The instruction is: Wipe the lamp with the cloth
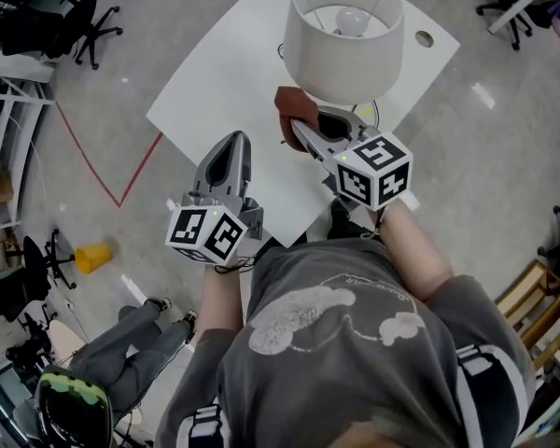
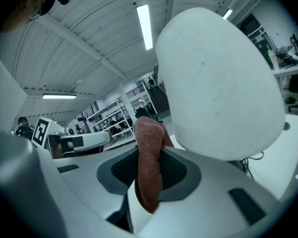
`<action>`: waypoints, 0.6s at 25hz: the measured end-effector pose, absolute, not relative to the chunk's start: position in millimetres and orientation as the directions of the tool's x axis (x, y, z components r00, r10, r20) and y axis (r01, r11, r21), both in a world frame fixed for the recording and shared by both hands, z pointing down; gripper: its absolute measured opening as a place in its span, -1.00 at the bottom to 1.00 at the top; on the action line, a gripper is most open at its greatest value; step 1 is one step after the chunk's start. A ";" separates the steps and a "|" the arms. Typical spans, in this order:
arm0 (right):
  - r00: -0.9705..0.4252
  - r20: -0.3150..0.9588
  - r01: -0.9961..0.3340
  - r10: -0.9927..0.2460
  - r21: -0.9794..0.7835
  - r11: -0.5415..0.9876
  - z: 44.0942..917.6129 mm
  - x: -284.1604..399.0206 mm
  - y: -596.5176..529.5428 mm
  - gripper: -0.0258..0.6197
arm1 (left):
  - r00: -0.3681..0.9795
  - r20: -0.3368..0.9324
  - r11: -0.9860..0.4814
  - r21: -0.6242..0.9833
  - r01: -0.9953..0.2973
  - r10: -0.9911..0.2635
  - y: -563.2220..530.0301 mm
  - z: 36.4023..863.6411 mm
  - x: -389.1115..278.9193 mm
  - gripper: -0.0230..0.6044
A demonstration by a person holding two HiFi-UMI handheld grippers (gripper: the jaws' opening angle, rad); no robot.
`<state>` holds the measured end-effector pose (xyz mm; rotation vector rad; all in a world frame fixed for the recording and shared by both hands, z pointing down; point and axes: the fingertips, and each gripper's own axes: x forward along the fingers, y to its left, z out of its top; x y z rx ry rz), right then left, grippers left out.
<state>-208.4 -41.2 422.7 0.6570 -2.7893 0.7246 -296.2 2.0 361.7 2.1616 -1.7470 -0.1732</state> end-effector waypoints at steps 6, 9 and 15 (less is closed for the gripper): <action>-0.861 0.208 -0.508 -0.463 -0.372 0.777 386.3 -240.1 -45.3 -0.62 | 0.308 0.103 -0.258 0.341 -0.904 -0.946 -7.6 363.8 -332.1 -0.90; -0.819 0.166 -0.567 -0.549 -0.377 0.732 357.5 -247.9 -67.3 -0.62 | 0.378 0.087 -0.329 0.341 -0.881 -0.922 -30.4 353.1 -345.1 -0.90; -0.668 0.033 -0.702 -0.743 -0.357 0.616 290.8 -255.6 -107.1 -0.62 | 0.506 0.041 -0.459 0.365 -0.810 -0.861 -63.7 336.3 -373.0 -0.90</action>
